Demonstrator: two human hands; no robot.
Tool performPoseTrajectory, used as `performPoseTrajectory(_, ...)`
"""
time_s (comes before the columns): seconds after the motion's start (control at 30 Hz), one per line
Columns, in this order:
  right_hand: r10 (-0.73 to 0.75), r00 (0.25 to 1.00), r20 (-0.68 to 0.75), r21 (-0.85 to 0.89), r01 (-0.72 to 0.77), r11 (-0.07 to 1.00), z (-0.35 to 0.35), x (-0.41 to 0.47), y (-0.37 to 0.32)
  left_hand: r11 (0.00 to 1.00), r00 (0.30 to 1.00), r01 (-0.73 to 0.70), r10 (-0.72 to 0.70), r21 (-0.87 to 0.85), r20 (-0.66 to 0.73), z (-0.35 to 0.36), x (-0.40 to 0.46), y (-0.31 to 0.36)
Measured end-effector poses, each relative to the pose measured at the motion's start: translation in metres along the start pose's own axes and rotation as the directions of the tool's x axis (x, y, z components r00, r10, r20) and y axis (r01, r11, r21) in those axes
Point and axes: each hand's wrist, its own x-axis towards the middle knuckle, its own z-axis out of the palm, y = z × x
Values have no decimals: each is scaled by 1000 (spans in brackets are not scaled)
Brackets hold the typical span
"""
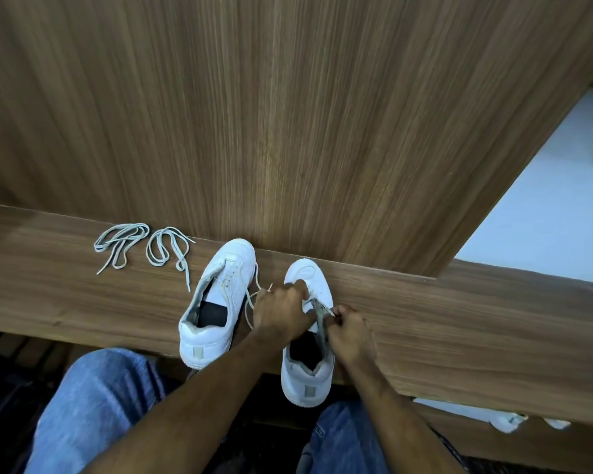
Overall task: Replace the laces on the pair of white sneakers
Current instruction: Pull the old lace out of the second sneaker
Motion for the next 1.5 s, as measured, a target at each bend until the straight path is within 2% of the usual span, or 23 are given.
performPoseTrajectory(0.17,-18,1000,7,-15,18,1000,-2,0,0,935,976,214,-219,-282,17,9,-11,-20)
performPoseTrajectory(0.27,-114,994,6,-158,113,981,-5,0,-9,856,943,314,-332,-412,29,12,-16,-22)
performPoseTrajectory(0.43,-391,906,161,-392,422,817,-2,8,-30,821,932,346,-357,-453,65,12,-16,-27)
performPoseTrajectory(0.53,-427,874,230,-522,482,704,12,9,-38,843,935,340,-351,-416,52,14,-17,-29)
performPoseTrajectory(0.57,-423,880,214,-530,469,707,16,12,-38,847,937,336,-347,-412,49,15,-17,-29)
performPoseTrajectory(0.63,-371,926,73,-372,370,851,23,18,-33,851,940,324,-338,-413,42,16,-17,-30)
performPoseTrajectory(0.7,-103,993,-63,104,109,989,21,24,-28,851,940,326,-340,-411,40,16,-16,-30)
performPoseTrajectory(0.73,84,995,-52,404,-56,913,16,27,-25,853,938,330,-344,-405,40,17,-17,-30)
performPoseTrajectory(0.77,233,972,7,633,-185,752,11,29,-22,854,936,335,-349,-397,39,17,-17,-28)
performPoseTrajectory(0.8,303,949,88,752,-263,605,6,29,-19,857,934,339,-355,-388,34,17,-18,-27)
performPoseTrajectory(0.83,305,943,136,776,-293,558,3,29,-15,860,933,342,-359,-379,29,18,-19,-26)
performPoseTrajectory(0.9,194,974,120,673,-224,705,2,30,-11,863,932,343,-362,-371,20,19,-20,-26)
performPoseTrajectory(0.97,-12,996,89,439,-29,898,2,31,-10,861,930,348,-367,-371,21,19,-21,-26)
performPoseTrajectory(1.0,-124,989,84,327,90,941,1,32,-11,858,929,351,-370,-374,22,20,-21,-26)
performPoseTrajectory(1.07,-327,938,112,99,317,943,2,32,-16,854,926,356,-377,-379,20,21,-21,-26)
performPoseTrajectory(1.13,-430,884,184,-129,455,881,6,31,-20,855,927,353,-375,-381,18,21,-23,-26)
performPoseTrajectory(1.23,-412,882,230,-248,463,851,18,31,-15,853,929,352,-369,-385,30,23,-24,-27)
performPoseTrajectory(1.27,-421,885,199,-181,456,871,21,31,-14,854,928,356,-372,-380,33,23,-23,-28)
performPoseTrajectory(1.33,-428,903,36,160,417,894,18,24,-20,852,923,367,-383,-374,35,24,-23,-29)
performPoseTrajectory(1.37,-362,929,-84,401,364,841,12,21,-25,846,920,373,-389,-380,36,24,-22,-30)
performPoseTrajectory(1.43,-77,967,-242,759,238,606,-4,20,-32,835,917,380,-396,-397,44,26,-22,-31)
performPoseTrajectory(1.47,55,955,-291,823,221,523,-9,24,-30,834,916,384,-399,-397,48,27,-22,-32)
performPoseTrajectory(1.5,117,933,-341,809,228,542,-13,29,-27,833,915,388,-401,-395,54,28,-21,-32)
